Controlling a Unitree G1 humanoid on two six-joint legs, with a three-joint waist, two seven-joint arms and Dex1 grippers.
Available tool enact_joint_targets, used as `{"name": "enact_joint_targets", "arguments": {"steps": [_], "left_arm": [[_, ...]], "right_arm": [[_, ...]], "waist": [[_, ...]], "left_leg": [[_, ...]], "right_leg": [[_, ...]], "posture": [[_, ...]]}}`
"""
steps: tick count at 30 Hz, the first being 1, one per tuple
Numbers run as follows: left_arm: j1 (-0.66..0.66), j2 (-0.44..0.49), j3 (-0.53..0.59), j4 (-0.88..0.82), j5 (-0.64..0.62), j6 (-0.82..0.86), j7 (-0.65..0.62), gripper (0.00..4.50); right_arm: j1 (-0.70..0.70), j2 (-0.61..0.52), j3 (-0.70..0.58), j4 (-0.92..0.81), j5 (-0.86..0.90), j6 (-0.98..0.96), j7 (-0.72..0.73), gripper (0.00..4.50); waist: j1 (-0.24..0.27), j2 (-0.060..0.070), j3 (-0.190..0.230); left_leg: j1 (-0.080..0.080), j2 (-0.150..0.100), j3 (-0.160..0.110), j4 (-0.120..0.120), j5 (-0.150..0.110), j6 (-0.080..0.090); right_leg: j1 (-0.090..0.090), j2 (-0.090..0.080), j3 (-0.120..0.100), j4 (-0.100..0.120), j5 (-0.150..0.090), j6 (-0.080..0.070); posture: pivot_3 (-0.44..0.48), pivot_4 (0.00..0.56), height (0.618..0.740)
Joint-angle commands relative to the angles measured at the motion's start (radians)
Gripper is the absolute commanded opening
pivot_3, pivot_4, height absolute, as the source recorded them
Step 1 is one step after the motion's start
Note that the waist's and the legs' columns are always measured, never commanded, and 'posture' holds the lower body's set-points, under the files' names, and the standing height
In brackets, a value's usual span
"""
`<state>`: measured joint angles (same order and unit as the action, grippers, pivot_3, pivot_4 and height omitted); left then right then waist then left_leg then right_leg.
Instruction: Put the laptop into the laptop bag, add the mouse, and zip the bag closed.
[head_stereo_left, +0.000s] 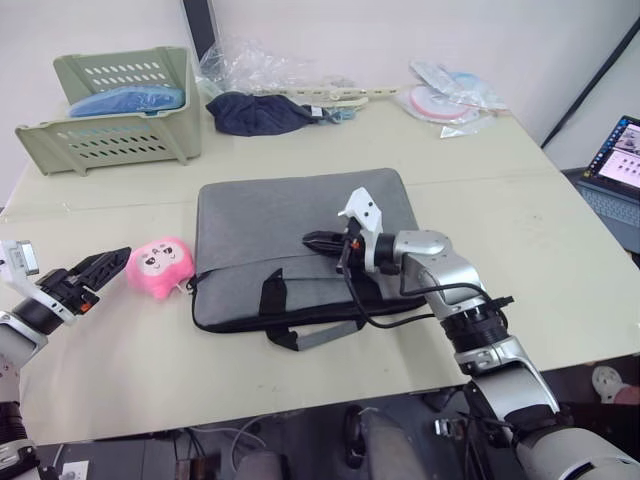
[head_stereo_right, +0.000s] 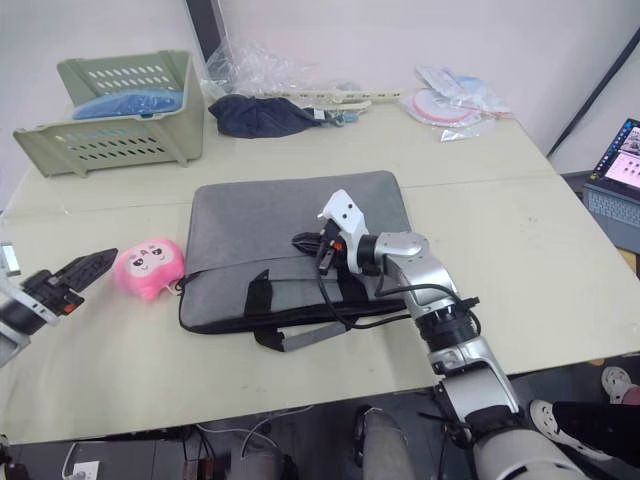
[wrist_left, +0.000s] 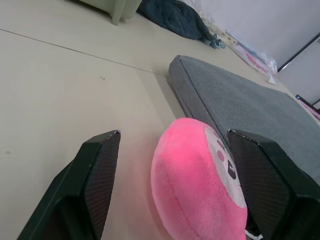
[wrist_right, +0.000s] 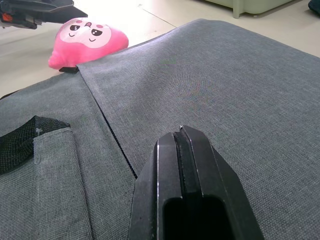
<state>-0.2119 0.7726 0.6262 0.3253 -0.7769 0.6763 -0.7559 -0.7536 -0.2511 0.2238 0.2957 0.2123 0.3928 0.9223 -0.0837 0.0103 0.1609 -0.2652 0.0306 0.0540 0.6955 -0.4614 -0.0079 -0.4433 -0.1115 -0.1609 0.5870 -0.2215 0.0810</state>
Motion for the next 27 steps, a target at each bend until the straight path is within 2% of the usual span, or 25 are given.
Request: {"name": "enact_joint_targets", "arguments": {"steps": [1, 8, 19, 20, 21, 22, 24, 25, 27], "left_arm": [[-0.001, 0.001, -0.012, -0.043, 0.003, 0.008, -0.005, 3.69], [0.024, -0.046, -0.086, -0.107, 0.004, 0.059, -0.019, 3.69], [0.03, -0.052, -0.082, -0.098, 0.011, 0.062, -0.003, 3.69], [0.03, -0.057, -0.077, -0.094, 0.006, 0.065, 0.0, 3.27], [0.031, -0.06, -0.073, -0.092, 0.001, 0.066, 0.001, 3.27], [0.031, -0.062, -0.069, -0.091, -0.003, 0.068, 0.001, 3.09], [0.038, -0.057, -0.075, -0.097, 0.003, 0.07, -0.001, 2.07], [0.042, -0.054, -0.08, -0.099, 0.007, 0.071, -0.003, 1.79], [0.058, -0.052, -0.085, -0.11, 0.01, 0.077, -0.008, 0.87]], "right_arm": [[0.066, -0.006, 0.056, 0.06, -0.035, 0.061, 0.013, 0.08], [0.066, -0.003, 0.055, 0.063, -0.034, 0.063, 0.01, 0.08], [0.066, -0.005, 0.052, 0.066, -0.035, 0.064, 0.007, 0.08], [0.066, -0.005, 0.052, 0.067, -0.035, 0.064, 0.006, 0.0], [0.066, -0.004, 0.052, 0.067, -0.035, 0.065, 0.006, 0.0], [0.066, -0.004, 0.052, 0.067, -0.035, 0.065, 0.005, 0.0], [0.066, -0.005, 0.052, 0.065, -0.034, 0.066, 0.006, 0.0], [0.066, -0.005, 0.052, 0.065, -0.034, 0.066, 0.006, 0.0], [0.064, -0.003, 0.051, 0.069, -0.034, 0.065, 0.005, 0.0]], "waist": [[0.0, 0.0, 0.0], [0.0, 0.0, -0.001], [0.001, 0.0, -0.001], [0.001, 0.0, -0.001], [0.001, 0.0, -0.001], [0.001, 0.0, -0.001], [0.001, 0.0, -0.001], [0.001, 0.0, -0.001], [0.001, 0.0, -0.001]], "left_leg": [[0.0, 0.0, 0.0, 0.0, 0.0, 0.0], [0.0, 0.0, 0.0, 0.0, 0.0, 0.0], [0.0, 0.0, 0.0, 0.0, 0.0, 0.0], [0.0, 0.0, 0.0, 0.0, 0.0, 0.0], [0.0, 0.0, 0.0, 0.0, 0.0, 0.0], [0.0, 0.0, 0.0, 0.0, 0.0, 0.0], [0.0, 0.0, 0.0, 0.0, 0.0, 0.0], [0.0, 0.0, 0.0, 0.0, 0.0, 0.0], [0.0, 0.0, 0.0, 0.0, 0.0, 0.0]], "right_leg": [[0.0, 0.0, 0.0, 0.0, 0.0, 0.0], [0.0, 0.0, 0.0, 0.0, 0.0, 0.0], [0.0, 0.0, 0.0, 0.0, 0.0, 0.0], [0.0, 0.0, 0.0, 0.0, 0.0, 0.0], [0.0, 0.0, 0.0, 0.0, 0.0, 0.0], [0.0, 0.0, 0.0, 0.0, 0.0, 0.0], [0.0, 0.0, 0.0, 0.0, 0.0, 0.0], [0.0, 0.0, 0.0, 0.0, 0.0, 0.0], [0.0, 0.0, 0.0, 0.0, 0.0, 0.0]], "posture": [[0.0, 0.15, 0.74], [0.0, 0.15, 0.74], [0.0, 0.15, 0.74], [0.0, 0.15, 0.74], [0.0, 0.15, 0.74], [0.0, 0.15, 0.74], [0.0, 0.15, 0.74], [0.0, 0.15, 0.74], [0.0, 0.15, 0.74]]}}
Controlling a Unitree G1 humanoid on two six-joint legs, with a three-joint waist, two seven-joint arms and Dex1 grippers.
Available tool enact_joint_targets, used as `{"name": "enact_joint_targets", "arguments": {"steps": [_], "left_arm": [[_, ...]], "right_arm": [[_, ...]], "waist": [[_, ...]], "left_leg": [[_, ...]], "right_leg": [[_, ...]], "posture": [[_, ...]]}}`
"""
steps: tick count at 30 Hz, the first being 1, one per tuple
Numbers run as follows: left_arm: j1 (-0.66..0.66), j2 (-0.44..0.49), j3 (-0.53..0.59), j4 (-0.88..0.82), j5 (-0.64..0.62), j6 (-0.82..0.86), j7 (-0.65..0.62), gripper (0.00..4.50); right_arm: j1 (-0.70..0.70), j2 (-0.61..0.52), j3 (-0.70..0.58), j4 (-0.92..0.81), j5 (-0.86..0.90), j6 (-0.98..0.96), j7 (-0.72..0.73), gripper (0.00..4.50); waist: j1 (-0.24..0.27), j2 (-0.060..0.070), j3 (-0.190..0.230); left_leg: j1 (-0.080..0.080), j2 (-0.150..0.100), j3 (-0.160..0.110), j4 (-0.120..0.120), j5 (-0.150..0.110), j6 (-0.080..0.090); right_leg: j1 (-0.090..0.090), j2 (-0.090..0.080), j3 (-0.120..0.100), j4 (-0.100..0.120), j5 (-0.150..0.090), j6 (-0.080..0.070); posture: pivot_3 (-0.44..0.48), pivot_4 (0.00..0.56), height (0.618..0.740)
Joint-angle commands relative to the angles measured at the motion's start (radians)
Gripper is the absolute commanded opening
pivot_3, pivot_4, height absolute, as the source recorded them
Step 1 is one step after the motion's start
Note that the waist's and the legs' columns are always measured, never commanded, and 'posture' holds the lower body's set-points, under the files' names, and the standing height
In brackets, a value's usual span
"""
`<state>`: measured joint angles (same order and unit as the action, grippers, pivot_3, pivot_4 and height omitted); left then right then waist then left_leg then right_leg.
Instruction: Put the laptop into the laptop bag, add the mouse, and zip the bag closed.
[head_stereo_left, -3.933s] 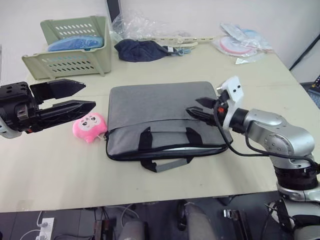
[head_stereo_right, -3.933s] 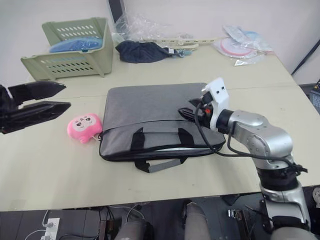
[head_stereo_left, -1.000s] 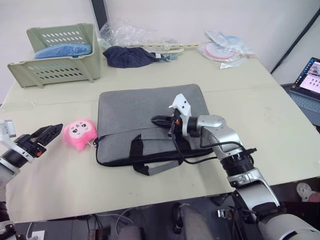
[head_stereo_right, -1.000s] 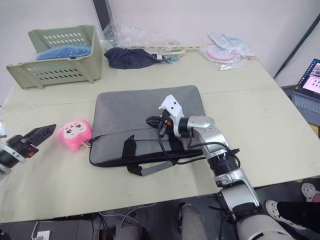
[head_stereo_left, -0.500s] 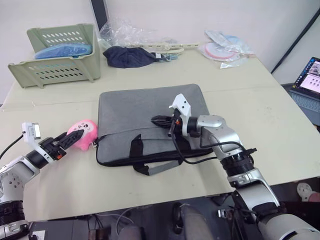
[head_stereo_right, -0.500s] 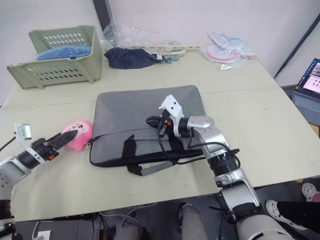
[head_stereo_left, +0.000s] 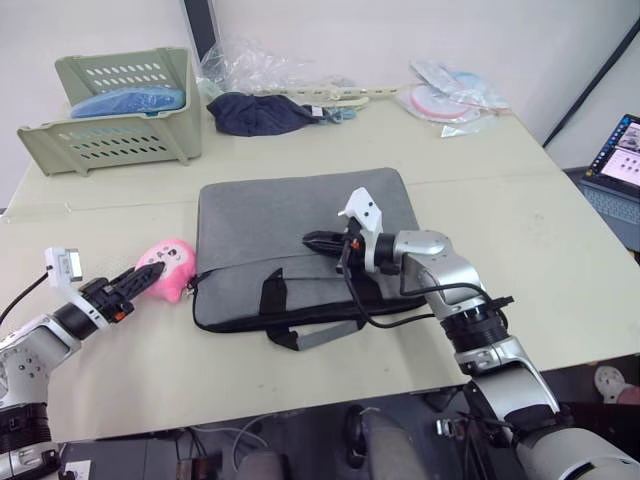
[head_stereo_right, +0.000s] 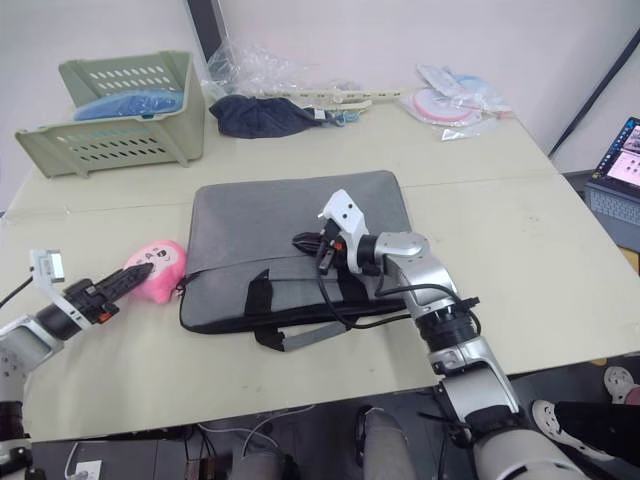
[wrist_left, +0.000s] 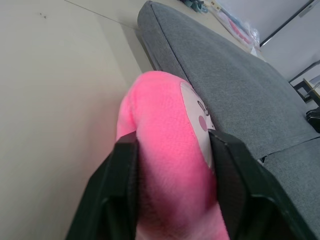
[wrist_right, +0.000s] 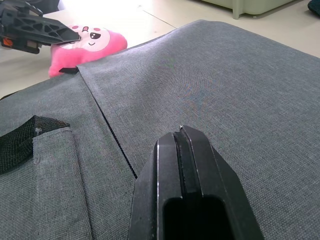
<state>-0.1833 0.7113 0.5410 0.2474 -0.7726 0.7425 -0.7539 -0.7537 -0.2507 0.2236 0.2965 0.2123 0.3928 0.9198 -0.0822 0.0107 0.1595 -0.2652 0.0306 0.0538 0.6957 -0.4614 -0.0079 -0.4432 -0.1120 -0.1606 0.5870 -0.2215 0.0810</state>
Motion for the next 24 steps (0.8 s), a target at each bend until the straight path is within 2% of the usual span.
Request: {"name": "enact_joint_targets", "arguments": {"steps": [1, 2, 3, 9, 24], "left_arm": [[0.034, 0.008, -0.001, -0.035, 0.005, 0.013, -0.011, 0.59], [0.04, 0.009, 0.0, -0.038, 0.005, 0.019, -0.008, 0.11], [0.045, 0.011, 0.0, -0.042, 0.006, 0.022, -0.007, 0.05], [0.104, 0.023, 0.027, -0.098, -0.014, 0.064, 0.0, 0.05], [0.359, 0.002, 0.135, -0.307, -0.103, 0.192, 0.002, 0.05]], "right_arm": [[0.063, -0.002, 0.05, 0.069, -0.034, 0.065, 0.007, 0.0], [0.063, -0.002, 0.05, 0.069, -0.033, 0.065, 0.006, 0.0], [0.063, -0.002, 0.05, 0.07, -0.033, 0.064, 0.007, 0.0], [0.063, 0.001, 0.05, 0.074, -0.034, 0.062, 0.005, 0.0], [0.08, 0.01, 0.06, 0.074, -0.036, 0.059, 0.006, 0.0]], "waist": [[0.0, 0.0, 0.0], [0.0, 0.001, 0.0], [0.0, 0.001, 0.0], [-0.001, 0.003, -0.001], [0.0, 0.007, -0.001]], "left_leg": [[0.0, 0.0, 0.0, 0.0, 0.0, 0.0], [0.0, 0.0, 0.0, 0.0, 0.0, 0.0], [0.0, 0.0, 0.0, 0.0, 0.0, 0.0], [0.0, 0.0, 0.0, 0.0, 0.0, 0.0], [0.0, 0.0, 0.0, -0.001, 0.0, 0.0]], "right_leg": [[0.0, 0.0, 0.0, 0.0, 0.0, 0.0], [0.0, 0.0, 0.0, 0.0, 0.0, 0.0], [0.0, 0.0, 0.0, 0.0, 0.0, 0.0], [0.0, 0.0, 0.0, 0.0, 0.0, 0.0], [0.0, 0.0, 0.001, 0.0, 0.0, 0.0]], "posture": [[0.0, 0.15, 0.74], [0.0, 0.15, 0.74], [0.0, 0.15, 0.74], [0.0, 0.15, 0.74], [0.0, 0.15, 0.74]]}}
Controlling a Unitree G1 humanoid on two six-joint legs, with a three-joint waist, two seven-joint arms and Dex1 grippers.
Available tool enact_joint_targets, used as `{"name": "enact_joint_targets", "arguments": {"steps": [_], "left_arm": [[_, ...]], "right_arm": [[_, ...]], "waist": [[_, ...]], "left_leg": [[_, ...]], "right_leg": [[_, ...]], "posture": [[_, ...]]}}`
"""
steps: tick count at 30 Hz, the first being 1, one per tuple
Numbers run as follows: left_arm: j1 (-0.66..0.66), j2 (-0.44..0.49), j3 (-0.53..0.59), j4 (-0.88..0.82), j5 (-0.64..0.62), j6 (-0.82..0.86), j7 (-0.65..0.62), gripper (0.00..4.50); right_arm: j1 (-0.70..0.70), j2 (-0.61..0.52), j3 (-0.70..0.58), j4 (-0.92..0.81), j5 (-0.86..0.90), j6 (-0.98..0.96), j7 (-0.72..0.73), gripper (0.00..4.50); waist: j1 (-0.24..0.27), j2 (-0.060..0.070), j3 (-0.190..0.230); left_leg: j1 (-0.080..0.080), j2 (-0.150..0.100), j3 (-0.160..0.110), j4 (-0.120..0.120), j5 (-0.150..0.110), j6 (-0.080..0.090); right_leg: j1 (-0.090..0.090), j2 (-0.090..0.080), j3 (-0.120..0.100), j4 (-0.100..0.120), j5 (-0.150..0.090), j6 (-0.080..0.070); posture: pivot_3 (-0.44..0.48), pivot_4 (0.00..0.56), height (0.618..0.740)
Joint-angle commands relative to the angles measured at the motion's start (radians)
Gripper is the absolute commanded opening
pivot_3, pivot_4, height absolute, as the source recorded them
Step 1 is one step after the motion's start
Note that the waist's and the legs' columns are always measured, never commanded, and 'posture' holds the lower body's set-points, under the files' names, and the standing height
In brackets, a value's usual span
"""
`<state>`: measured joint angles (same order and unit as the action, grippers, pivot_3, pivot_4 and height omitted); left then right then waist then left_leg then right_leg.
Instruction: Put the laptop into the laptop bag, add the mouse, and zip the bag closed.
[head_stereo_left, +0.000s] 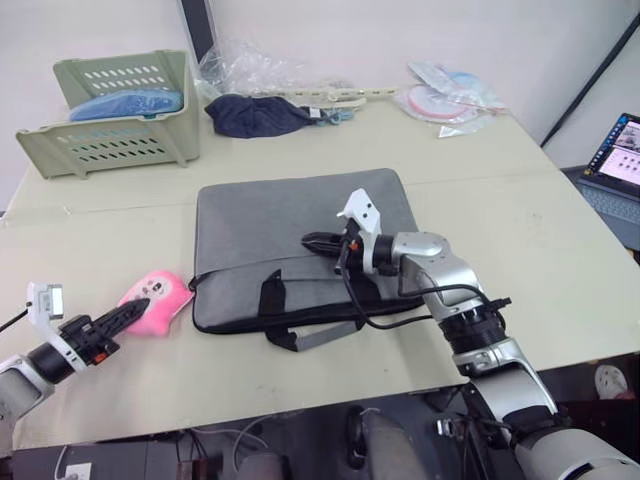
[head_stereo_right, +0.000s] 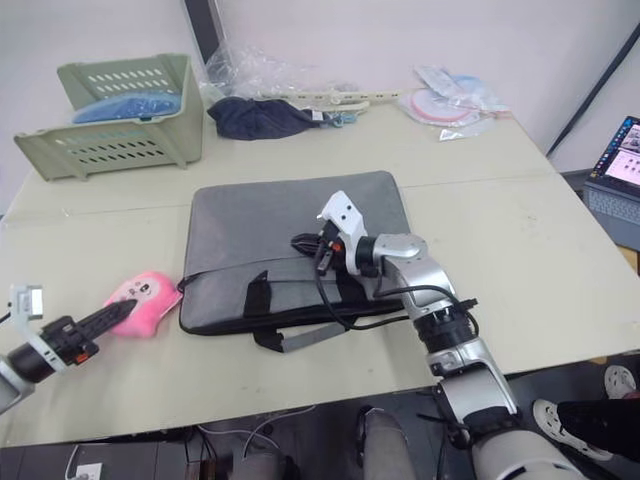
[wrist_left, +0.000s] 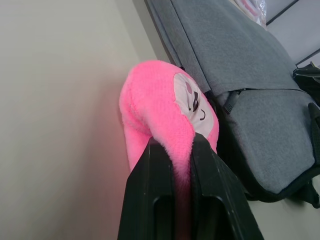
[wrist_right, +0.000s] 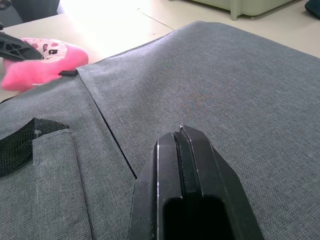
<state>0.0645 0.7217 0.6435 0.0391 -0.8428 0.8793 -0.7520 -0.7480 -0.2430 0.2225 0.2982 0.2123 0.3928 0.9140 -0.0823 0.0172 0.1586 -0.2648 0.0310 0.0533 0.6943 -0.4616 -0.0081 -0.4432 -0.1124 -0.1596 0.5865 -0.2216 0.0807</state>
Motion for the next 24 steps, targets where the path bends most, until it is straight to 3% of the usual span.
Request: {"name": "enact_joint_targets", "arguments": {"steps": [1, 11, 24], "left_arm": [[0.126, -0.013, 0.033, -0.116, -0.043, 0.064, -0.001, 0.05], [0.242, -0.023, 0.06, -0.199, -0.085, 0.099, -0.003, 0.05], [0.261, -0.017, 0.041, -0.22, -0.093, 0.094, 0.012, 0.05]], "right_arm": [[0.074, 0.003, 0.062, 0.073, -0.036, 0.059, 0.012, 0.0], [0.086, 0.008, 0.067, 0.08, -0.039, 0.058, 0.013, 0.0], [0.096, 0.011, 0.062, 0.088, -0.043, 0.06, 0.005, 0.0]], "waist": [[0.0, 0.001, 0.0], [0.0, 0.004, -0.002], [0.0, 0.004, -0.005]], "left_leg": [[0.0, 0.0, 0.0, 0.0, 0.0, 0.0], [0.001, 0.0, 0.0, -0.002, 0.0, -0.001], [0.002, 0.0, 0.0, -0.003, -0.001, -0.001]], "right_leg": [[0.0, 0.0, 0.0, 0.0, 0.0, 0.0], [0.0, 0.0, 0.0, -0.001, -0.001, -0.001], [0.0, 0.0, 0.0, 0.0, -0.002, -0.003]], "posture": [[0.0, 0.15, 0.74], [0.0, 0.15, 0.74], [0.0, 0.15, 0.74]]}}
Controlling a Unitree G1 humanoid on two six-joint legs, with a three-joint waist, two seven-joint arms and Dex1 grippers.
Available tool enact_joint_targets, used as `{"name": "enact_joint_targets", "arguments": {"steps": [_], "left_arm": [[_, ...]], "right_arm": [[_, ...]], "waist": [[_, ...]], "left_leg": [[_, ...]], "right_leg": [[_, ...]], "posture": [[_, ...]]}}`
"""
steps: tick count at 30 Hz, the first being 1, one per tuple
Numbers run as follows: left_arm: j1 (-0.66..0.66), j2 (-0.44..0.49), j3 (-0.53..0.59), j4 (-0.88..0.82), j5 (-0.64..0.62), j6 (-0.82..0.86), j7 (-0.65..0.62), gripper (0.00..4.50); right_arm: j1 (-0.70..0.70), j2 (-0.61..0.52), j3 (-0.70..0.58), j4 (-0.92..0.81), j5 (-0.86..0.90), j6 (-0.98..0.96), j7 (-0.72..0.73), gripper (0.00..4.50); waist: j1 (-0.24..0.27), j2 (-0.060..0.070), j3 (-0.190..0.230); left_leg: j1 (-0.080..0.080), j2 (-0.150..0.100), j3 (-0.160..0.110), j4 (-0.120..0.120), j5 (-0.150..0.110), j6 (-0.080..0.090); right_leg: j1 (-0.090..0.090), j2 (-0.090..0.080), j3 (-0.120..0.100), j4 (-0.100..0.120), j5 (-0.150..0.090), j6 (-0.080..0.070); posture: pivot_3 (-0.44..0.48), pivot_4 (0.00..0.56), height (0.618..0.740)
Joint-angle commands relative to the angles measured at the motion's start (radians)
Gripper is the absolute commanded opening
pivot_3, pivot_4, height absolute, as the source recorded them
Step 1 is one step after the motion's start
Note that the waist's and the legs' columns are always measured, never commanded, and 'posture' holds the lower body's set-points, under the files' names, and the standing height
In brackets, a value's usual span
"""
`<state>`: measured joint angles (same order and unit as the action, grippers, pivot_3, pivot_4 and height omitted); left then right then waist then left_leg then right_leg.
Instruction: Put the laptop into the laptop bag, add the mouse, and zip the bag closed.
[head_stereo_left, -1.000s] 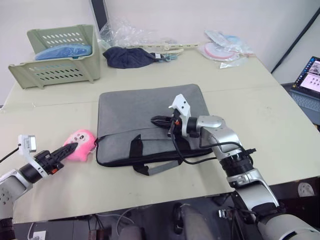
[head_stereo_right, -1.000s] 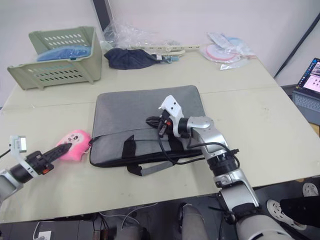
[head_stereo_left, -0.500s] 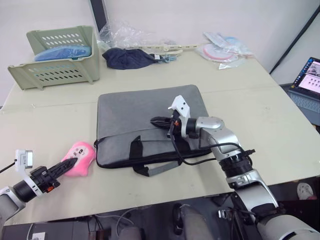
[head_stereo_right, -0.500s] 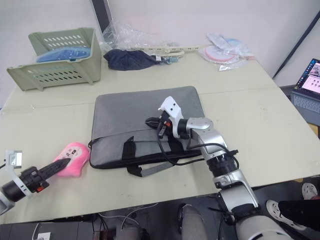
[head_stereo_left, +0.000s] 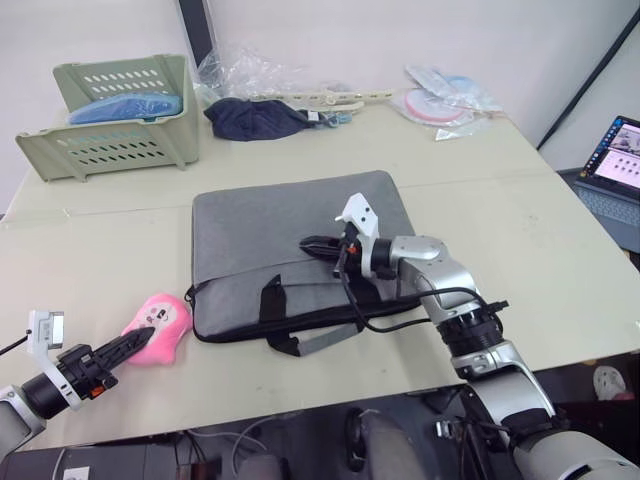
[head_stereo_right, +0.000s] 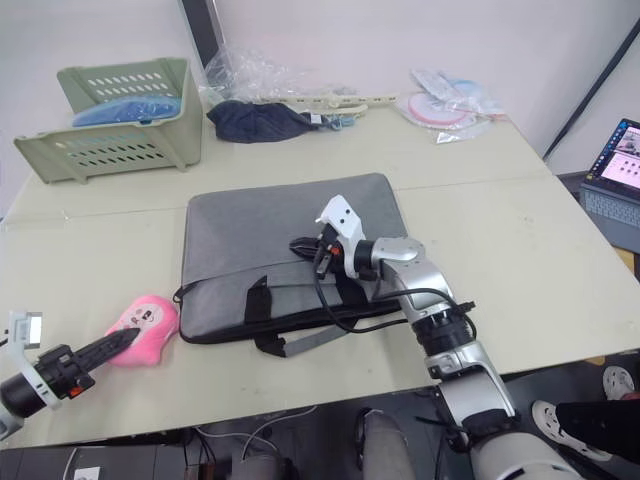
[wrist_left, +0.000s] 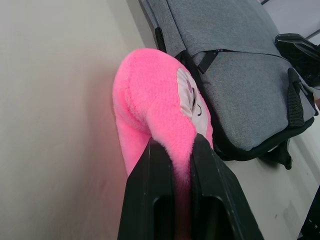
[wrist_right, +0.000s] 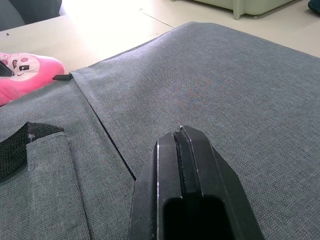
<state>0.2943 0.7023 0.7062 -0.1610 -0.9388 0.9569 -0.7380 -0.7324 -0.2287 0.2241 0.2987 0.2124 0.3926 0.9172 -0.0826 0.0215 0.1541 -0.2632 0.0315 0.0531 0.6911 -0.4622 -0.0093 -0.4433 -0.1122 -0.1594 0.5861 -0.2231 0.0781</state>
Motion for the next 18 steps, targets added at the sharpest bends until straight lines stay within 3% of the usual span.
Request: {"name": "enact_joint_targets", "arguments": {"steps": [1, 18], "left_arm": [[0.032, 0.001, -0.023, -0.02, 0.004, 0.016, -0.001, 0.05], [0.138, 0.035, 0.027, -0.095, -0.051, 0.055, -0.024, 0.05]], "right_arm": [[0.08, -0.003, 0.06, 0.088, -0.043, 0.061, 0.001, 0.0], [0.073, 0.003, 0.058, 0.105, -0.048, 0.054, -0.006, 0.0]], "waist": [[0.0, 0.0, 0.0], [-0.001, 0.001, -0.001]], "left_leg": [[0.0, 0.0, 0.0, 0.0, 0.0, 0.0], [0.0, 0.0, -0.005, -0.001, 0.0, 0.0]], "right_leg": [[0.0, 0.0, 0.0, 0.0, 0.0, 0.0], [0.0, 0.0, 0.0, -0.001, 0.0, -0.001]], "posture": [[0.0, 0.15, 0.74], [0.0, 0.15, 0.74]]}}
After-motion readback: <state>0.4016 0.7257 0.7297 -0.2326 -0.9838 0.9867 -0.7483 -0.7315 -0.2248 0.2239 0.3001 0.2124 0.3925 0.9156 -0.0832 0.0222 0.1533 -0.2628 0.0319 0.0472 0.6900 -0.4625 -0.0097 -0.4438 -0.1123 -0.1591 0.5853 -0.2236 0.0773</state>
